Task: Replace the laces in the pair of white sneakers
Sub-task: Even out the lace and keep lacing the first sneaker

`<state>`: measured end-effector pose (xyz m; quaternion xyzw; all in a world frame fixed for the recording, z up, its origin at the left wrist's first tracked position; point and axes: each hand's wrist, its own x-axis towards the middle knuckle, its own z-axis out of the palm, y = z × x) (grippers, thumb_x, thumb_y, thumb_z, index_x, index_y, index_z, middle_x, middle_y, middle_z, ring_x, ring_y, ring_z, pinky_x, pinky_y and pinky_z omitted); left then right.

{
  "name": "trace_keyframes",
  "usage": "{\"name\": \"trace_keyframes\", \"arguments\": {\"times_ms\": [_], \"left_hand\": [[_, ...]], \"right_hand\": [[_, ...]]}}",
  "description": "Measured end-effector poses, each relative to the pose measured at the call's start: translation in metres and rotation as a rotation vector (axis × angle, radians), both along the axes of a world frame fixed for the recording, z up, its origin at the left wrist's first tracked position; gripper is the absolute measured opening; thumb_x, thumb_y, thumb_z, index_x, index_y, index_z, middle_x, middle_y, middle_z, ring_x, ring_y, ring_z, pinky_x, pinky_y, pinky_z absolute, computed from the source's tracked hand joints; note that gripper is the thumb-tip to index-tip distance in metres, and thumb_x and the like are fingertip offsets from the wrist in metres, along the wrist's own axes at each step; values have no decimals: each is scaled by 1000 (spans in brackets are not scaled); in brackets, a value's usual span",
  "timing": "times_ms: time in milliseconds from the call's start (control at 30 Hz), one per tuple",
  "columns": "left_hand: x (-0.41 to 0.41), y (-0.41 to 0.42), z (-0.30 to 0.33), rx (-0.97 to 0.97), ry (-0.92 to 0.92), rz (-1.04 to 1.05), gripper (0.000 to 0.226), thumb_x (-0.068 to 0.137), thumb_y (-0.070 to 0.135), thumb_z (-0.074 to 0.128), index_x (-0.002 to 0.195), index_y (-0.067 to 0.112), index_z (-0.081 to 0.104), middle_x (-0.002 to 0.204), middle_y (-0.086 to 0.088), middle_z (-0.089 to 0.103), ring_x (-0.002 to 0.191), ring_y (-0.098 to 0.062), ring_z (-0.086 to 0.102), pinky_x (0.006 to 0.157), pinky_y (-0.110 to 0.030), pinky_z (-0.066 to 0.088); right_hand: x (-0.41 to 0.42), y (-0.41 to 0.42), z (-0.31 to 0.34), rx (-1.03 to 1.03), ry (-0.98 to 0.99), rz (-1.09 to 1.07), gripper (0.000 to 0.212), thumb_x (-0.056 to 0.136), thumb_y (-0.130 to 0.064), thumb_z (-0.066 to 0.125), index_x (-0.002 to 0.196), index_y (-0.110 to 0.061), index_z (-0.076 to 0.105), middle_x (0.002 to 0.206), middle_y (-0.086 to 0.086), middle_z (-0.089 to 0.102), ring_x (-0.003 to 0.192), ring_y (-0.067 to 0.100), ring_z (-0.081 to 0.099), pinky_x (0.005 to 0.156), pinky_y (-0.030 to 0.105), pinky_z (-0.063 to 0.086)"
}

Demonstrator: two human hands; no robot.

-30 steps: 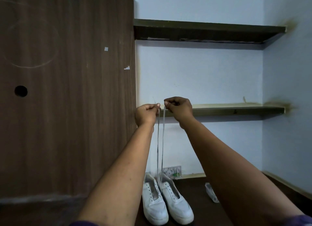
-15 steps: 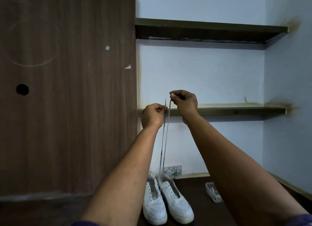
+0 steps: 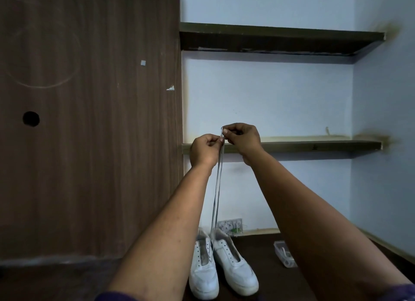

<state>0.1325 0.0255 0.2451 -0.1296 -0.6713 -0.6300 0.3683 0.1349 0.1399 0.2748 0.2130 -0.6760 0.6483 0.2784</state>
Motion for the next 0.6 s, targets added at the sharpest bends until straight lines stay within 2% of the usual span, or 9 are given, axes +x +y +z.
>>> {"name": "trace_keyframes", "arguments": {"times_ms": [67,200,267,367,433,467,533,600], "left_hand": [[1,-1,0,-23,0,6,16,86,21,72,71,25,68,78,0,72,77,-17,67,81,-39,55],[-5,-8,-6,-91,-77,45,15,84,21,73,70,22,67,77,-1,73,71,-18,65,77,-37,55],[-12,-13,-22,-108,-159,33,20,83,19,72,65,22,65,72,0,72,64,-18,64,74,-36,55],[-18,-23,-64,-155,-312,30,26,86,8,67,62,18,62,66,-1,70,53,-16,63,60,-25,50],[-26,-31,-99,-184,-416,18,27,87,3,64,63,13,62,67,-4,69,49,-14,62,53,-20,47],[-30,-36,-117,-185,-467,-2,26,87,0,63,64,11,62,69,-7,69,49,-13,62,53,-21,49],[-39,-45,-154,-148,-570,-41,24,87,-4,64,66,8,61,73,-11,69,47,-12,63,53,-24,54],[-47,-51,-186,-136,-644,-36,22,86,-3,66,68,8,62,69,-9,69,48,-14,65,58,-27,58]], "right_hand": [[0,0,0,1,-2,-5,5,85,-11,69,87,-13,73,75,2,68,68,12,60,73,24,53],[-3,1,-7,51,-37,-86,5,87,-14,66,88,-16,70,72,-3,63,60,9,54,61,23,44],[-12,1,-27,237,-71,-234,9,87,-15,64,96,-15,66,78,-2,60,65,14,53,60,24,42],[-30,2,-77,608,-132,-396,13,87,-10,59,97,-9,66,89,8,66,80,24,64,73,30,53],[-42,2,-114,702,-258,-374,18,87,-6,53,97,-3,69,97,14,70,92,30,67,82,35,55],[-48,1,-134,735,-342,-373,22,89,-9,52,103,-1,68,105,17,68,101,32,64,87,34,53],[-55,-5,-173,800,-433,-365,35,96,-25,51,117,0,62,123,19,61,116,32,56,95,32,44],[-59,-20,-211,742,-493,-213,48,98,-43,45,114,-2,63,119,18,63,111,30,58,94,34,42]]}}
